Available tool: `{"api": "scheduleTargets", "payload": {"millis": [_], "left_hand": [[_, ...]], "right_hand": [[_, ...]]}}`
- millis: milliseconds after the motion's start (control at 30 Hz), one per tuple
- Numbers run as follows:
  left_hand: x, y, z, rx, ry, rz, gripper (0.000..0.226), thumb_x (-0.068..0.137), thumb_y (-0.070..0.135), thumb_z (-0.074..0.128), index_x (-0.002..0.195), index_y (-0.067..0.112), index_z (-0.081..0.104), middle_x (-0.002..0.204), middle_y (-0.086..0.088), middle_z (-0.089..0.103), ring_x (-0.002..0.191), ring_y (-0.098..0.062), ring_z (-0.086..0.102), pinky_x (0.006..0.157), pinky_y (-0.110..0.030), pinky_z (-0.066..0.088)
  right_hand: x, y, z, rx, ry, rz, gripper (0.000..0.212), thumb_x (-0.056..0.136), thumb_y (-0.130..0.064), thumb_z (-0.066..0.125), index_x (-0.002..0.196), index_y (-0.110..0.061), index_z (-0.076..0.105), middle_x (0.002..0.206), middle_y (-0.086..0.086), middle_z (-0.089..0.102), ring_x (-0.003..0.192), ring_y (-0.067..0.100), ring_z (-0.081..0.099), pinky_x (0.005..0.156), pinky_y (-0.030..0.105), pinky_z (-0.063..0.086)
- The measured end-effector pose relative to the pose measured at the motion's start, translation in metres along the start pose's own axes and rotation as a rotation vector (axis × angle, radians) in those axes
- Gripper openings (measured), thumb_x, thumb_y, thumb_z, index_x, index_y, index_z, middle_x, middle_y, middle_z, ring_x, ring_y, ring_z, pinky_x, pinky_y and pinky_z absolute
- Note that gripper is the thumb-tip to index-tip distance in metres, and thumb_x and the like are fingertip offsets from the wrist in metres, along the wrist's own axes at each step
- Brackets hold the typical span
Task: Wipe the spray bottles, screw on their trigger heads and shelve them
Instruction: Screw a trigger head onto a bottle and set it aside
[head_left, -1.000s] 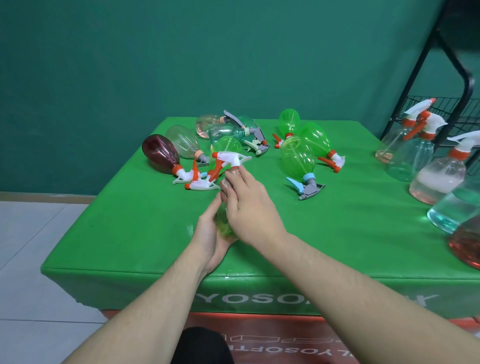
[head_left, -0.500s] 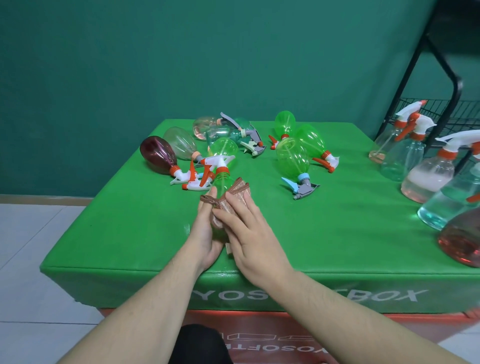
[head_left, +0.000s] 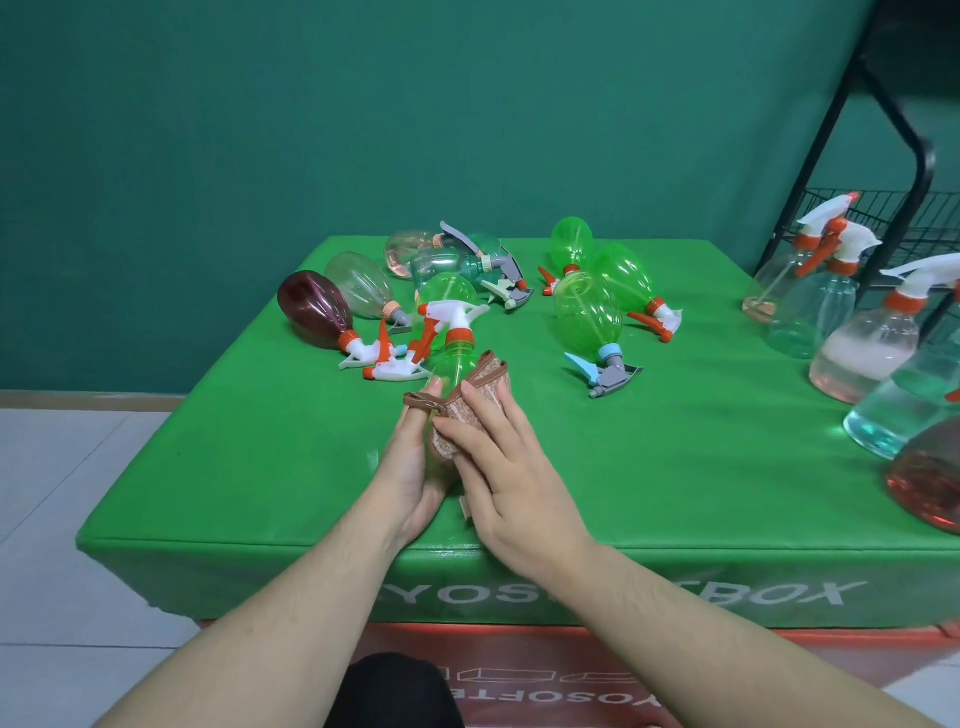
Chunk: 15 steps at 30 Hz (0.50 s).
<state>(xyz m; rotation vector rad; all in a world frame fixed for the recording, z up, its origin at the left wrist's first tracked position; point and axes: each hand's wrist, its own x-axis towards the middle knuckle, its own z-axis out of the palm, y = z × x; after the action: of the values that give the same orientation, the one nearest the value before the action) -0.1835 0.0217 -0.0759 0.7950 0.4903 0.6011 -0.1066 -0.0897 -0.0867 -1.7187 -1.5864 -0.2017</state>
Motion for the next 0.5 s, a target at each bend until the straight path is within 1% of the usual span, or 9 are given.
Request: {"api": "scheduleTargets", "payload": {"millis": [67, 133, 233, 333, 367, 400, 500], "left_hand": [[-0.001, 0.000, 0.001, 0.020, -0.007, 0.007, 0.059, 0.084, 0.049, 0.063, 0.128, 0.010, 0.068, 0.120, -0.014, 0.074, 0.103, -0.023, 0.073, 0.083, -0.035, 0.063], [0.000, 0.000, 0.001, 0.059, -0.010, 0.033, 0.053, 0.085, 0.043, 0.065, 0.124, 0.009, 0.069, 0.118, -0.014, 0.074, 0.104, -0.023, 0.069, 0.088, -0.035, 0.058], [0.002, -0.001, 0.002, 0.091, -0.024, 0.032, 0.051, 0.090, 0.040, 0.063, 0.130, 0.008, 0.067, 0.127, -0.015, 0.071, 0.111, -0.021, 0.068, 0.100, -0.038, 0.054], [0.005, 0.000, 0.001, 0.110, -0.024, -0.003, 0.048, 0.100, 0.035, 0.058, 0.136, 0.005, 0.064, 0.137, -0.024, 0.063, 0.116, -0.026, 0.062, 0.109, -0.047, 0.045], [0.006, 0.000, 0.001, 0.115, -0.023, -0.006, 0.049, 0.100, 0.036, 0.058, 0.136, 0.004, 0.064, 0.138, -0.025, 0.062, 0.116, -0.028, 0.061, 0.108, -0.049, 0.045], [0.005, 0.001, 0.001, 0.116, -0.024, -0.008, 0.050, 0.099, 0.037, 0.059, 0.136, 0.004, 0.064, 0.137, -0.025, 0.062, 0.114, -0.029, 0.061, 0.103, -0.048, 0.048], [0.003, 0.004, 0.003, 0.094, -0.015, -0.011, 0.057, 0.092, 0.041, 0.062, 0.136, 0.004, 0.064, 0.131, -0.022, 0.067, 0.104, -0.025, 0.067, 0.083, -0.037, 0.059]], "right_hand": [[0.004, 0.000, -0.001, -0.013, -0.015, 0.003, 0.040, 0.104, -0.022, 0.042, 0.143, -0.022, 0.053, 0.164, -0.001, 0.028, 0.156, 0.024, 0.006, 0.127, 0.041, 0.015], [0.011, 0.000, -0.004, 0.017, -0.011, 0.049, 0.040, 0.105, -0.022, 0.039, 0.143, -0.023, 0.052, 0.164, -0.001, 0.028, 0.156, 0.022, 0.005, 0.127, 0.037, 0.011], [0.028, 0.002, -0.009, 0.087, 0.016, 0.127, 0.039, 0.107, -0.023, 0.037, 0.142, -0.022, 0.053, 0.162, -0.001, 0.032, 0.155, 0.021, 0.011, 0.127, 0.034, 0.011], [0.047, 0.003, -0.012, 0.101, -0.005, 0.186, 0.040, 0.107, -0.022, 0.036, 0.144, -0.021, 0.053, 0.160, 0.001, 0.035, 0.153, 0.019, 0.019, 0.126, 0.036, 0.013], [0.053, 0.005, -0.012, 0.116, -0.017, 0.213, 0.041, 0.107, -0.022, 0.036, 0.144, -0.021, 0.052, 0.161, 0.000, 0.034, 0.152, 0.017, 0.020, 0.126, 0.036, 0.014], [0.059, 0.005, -0.012, 0.133, -0.030, 0.237, 0.041, 0.107, -0.023, 0.037, 0.145, -0.021, 0.052, 0.162, 0.000, 0.033, 0.152, 0.014, 0.020, 0.126, 0.035, 0.015], [0.075, 0.007, -0.012, 0.217, -0.065, 0.316, 0.042, 0.108, -0.023, 0.037, 0.146, -0.018, 0.050, 0.165, 0.000, 0.027, 0.152, 0.011, 0.020, 0.125, 0.034, 0.018]]}}
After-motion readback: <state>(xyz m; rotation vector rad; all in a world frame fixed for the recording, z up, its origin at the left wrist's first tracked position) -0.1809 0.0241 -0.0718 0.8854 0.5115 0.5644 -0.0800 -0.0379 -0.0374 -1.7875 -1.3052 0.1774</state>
